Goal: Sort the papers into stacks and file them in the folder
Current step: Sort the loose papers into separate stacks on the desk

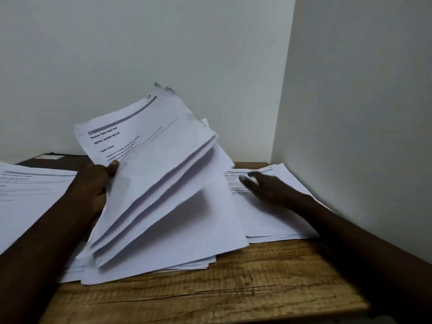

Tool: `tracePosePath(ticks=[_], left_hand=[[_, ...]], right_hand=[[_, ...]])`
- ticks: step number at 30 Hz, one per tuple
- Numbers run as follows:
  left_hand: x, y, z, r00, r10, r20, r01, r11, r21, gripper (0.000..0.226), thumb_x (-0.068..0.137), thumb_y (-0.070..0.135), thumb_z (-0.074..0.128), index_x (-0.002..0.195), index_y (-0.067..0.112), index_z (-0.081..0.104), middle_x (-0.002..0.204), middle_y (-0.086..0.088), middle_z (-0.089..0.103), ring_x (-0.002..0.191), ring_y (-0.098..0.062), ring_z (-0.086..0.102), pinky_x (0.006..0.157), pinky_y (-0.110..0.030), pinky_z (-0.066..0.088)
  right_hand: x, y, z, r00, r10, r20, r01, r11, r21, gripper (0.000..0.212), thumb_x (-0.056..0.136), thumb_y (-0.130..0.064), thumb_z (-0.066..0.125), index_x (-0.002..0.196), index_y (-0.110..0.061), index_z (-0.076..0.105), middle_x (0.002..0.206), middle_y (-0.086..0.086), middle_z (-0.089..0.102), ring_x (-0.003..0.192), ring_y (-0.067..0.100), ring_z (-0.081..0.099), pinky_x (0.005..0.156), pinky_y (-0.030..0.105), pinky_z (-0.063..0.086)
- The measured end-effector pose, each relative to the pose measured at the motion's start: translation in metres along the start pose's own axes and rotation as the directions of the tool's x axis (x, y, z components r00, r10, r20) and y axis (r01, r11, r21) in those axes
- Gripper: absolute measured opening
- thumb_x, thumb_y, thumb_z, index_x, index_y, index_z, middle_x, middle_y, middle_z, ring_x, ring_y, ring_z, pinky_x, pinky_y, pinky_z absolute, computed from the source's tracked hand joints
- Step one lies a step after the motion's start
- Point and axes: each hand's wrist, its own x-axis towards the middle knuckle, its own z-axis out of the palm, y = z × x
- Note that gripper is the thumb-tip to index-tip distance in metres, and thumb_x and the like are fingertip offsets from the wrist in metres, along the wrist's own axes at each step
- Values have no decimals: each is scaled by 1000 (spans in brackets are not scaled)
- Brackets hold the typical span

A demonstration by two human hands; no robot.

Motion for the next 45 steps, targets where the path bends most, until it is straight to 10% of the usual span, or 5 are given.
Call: tracePosePath(ticks=[4, 11, 20, 40, 45], left_hand=[[-26, 11, 29, 996, -30, 85, 31, 999, -12, 37, 101, 8, 50, 135, 20, 58, 126, -3, 68, 113, -21, 65, 91, -40, 53], [-34, 15, 33, 982, 13, 188, -7, 999, -31, 38, 102, 7, 45, 137, 17, 54, 125, -1, 66, 92, -11, 72, 71, -29, 62], [-34, 14, 37, 981, 2, 192, 7, 999, -45, 39, 101, 8, 48, 137, 18, 56, 129, -2, 66, 116, -21, 63, 88, -36, 58], [-55, 11, 54, 986, -30, 164, 5, 989, 149, 36, 99, 7, 53, 135, 6, 54, 126, -13, 65, 100, -28, 65, 81, -40, 54], [-59, 13, 58, 984, -47, 171, 25, 991, 131, 36, 100, 6, 52, 135, 6, 53, 122, -13, 65, 92, -22, 66, 58, -27, 61]], right_hand=[[-14, -48, -21, 978, -176, 116, 43, 705, 708, 53, 95, -59, 43, 112, -12, 62, 107, 6, 70, 91, 18, 69, 76, 30, 57], [-35, -84, -21, 976, -209, -62, 170, 556, 813, 24, 68, -14, 56, 45, -17, 60, 46, -11, 47, 44, 6, 42, 47, 17, 36], [4, -16, -110, 785, 203, -586, 78, 905, 418, 19, 87, -17, 60, 100, -11, 73, 101, 14, 71, 99, 30, 64, 85, 35, 51], [5, 49, -18, 929, 120, -349, -240, 915, -323, 25, 89, -5, 50, 114, -3, 48, 123, 19, 50, 113, 38, 49, 91, 37, 41], [-4, -9, -23, 971, 44, -233, 80, 865, 495, 38, 91, -37, 65, 117, -9, 64, 112, 5, 67, 106, 26, 62, 92, 35, 48]])
